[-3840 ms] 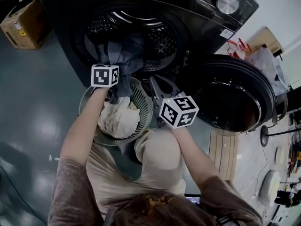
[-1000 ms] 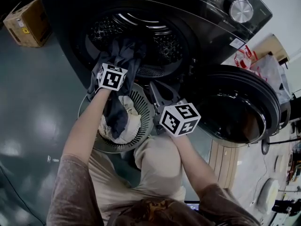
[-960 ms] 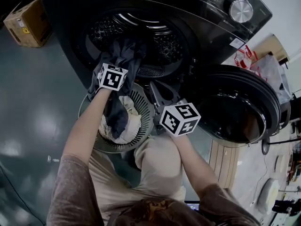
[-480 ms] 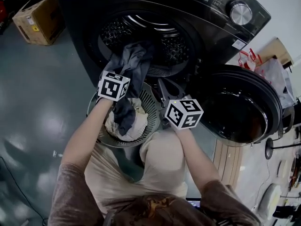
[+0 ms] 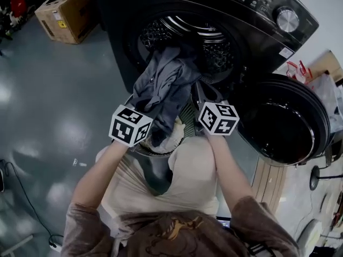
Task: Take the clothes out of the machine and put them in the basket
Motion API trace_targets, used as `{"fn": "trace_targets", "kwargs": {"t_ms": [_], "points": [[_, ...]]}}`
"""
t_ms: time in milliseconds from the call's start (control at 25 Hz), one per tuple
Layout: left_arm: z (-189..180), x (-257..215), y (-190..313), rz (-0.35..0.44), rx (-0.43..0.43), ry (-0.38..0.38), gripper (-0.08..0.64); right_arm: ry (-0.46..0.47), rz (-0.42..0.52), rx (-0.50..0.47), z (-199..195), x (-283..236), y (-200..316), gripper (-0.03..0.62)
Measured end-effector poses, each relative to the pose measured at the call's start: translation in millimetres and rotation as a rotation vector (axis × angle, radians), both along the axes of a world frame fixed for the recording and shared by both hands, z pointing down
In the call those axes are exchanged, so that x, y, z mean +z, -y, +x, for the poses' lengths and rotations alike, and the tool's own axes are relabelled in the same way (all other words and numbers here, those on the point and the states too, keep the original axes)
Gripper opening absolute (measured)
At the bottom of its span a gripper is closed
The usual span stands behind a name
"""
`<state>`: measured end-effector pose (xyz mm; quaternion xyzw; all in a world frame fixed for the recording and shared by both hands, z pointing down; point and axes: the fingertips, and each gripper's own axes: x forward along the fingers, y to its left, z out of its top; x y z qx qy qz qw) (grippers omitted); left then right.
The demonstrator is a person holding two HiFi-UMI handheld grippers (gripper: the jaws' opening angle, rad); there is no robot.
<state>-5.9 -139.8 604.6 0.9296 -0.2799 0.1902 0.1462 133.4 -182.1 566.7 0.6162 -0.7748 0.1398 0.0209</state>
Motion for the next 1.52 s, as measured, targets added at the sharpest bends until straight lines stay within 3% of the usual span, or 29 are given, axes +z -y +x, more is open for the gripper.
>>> {"fn": "trace_targets", "kwargs": {"t_ms": [240,400,440,520,640,1080,1320,1520], "points": [[-20,-5,-40,-0.014,0.010,-0.011,0.061,-0.024,0.006,-0.026,-13,-1,3,-0.003],[-26,-6,-32,0.019,-0.030,-0.015,0.078,-0.012,0.004,-0.020,-12,-1,1,-0.003],[-27,-8,-26,0.037,-0.053,-0.035,0.107,-0.009,0.005,-0.020,-12,-2,1,-0.003],[-25,-13,-16,0.063,-0.086,-0.081,0.303,-0.006,0.006,-0.019,-11,-2,0,-0.003],[-16,-5,-4,0.066,-0.084,-0.064,0.368,0.004,0.003,-0.018,-9,-2,-1,-0.003],[50,16,92,0.150,-0.109,0.011,0.403,0.050,0.004,-0.030,-2,-6,-10,-0.003],[81,41,154,0.126,-0.152,0.077,0.411,0.051,-0.005,-0.042,2,-5,-13,-0.003],[87,69,177,0.139,-0.185,0.143,0.405,0.062,-0.015,-0.029,9,-4,-16,-0.003]]}}
